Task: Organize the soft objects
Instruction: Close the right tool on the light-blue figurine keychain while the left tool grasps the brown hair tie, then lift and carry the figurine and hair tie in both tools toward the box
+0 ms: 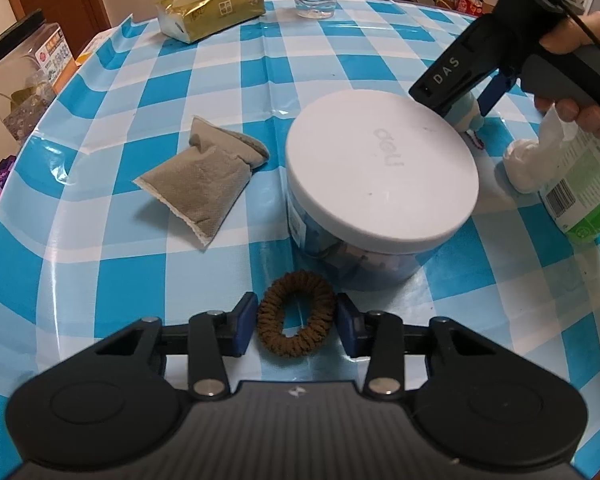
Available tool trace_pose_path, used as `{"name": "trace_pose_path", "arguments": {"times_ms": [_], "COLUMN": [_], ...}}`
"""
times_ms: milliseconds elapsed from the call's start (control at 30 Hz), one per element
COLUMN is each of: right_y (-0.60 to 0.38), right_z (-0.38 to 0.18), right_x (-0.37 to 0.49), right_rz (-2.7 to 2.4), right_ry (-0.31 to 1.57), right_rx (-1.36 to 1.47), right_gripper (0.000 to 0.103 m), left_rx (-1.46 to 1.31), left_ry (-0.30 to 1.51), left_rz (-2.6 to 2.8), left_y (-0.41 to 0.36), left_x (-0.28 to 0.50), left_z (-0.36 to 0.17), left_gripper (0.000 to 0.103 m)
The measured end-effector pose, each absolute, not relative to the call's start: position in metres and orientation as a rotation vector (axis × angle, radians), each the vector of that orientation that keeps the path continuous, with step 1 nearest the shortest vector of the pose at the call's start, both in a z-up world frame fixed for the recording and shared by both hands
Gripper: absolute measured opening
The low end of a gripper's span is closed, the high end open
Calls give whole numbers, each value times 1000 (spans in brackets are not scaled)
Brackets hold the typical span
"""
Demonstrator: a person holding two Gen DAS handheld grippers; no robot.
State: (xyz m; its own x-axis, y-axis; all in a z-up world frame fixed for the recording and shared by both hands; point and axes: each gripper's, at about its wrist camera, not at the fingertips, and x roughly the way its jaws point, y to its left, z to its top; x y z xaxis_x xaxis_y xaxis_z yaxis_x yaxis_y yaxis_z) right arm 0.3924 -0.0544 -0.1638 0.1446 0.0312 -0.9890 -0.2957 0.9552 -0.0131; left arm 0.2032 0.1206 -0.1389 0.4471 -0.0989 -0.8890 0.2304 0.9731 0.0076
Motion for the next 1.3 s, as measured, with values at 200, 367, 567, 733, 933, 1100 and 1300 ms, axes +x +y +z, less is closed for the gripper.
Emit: {"name": "trace_pose_path", "arguments": {"times_ms": [200,367,567,733,933,1100,1300], "right_y": [-50,-50,-53,-56,-56,-56,-55], "right_z": [-153,-149,-147,-133,-115,-98,-75], "right_x": [387,384,383,381,370,354,326], "right_rz": [259,269,279,297,314,341,387], "right_ry": [1381,1377,1376,1353,1327,1301,1269], "right_rx": [-238,-248,-240,-215,-218,-220,-221], "right_gripper": [76,53,52,52,52,52,52], "left_rx": [147,150,142,129,145,148,179], "left_ry": [1086,1088,1093,1101,1107,1114,1123], "left_rz": [-203,-203,-203,-217,-248,-292,-344], "left_y": [120,121,124,127,127,127,126], "left_x": [202,201,201,198,192,185,173], "left_z": [-139,-139,-136,-133,-126,-118,-105], "left_gripper": [33,32,31,30,29,29,29]}}
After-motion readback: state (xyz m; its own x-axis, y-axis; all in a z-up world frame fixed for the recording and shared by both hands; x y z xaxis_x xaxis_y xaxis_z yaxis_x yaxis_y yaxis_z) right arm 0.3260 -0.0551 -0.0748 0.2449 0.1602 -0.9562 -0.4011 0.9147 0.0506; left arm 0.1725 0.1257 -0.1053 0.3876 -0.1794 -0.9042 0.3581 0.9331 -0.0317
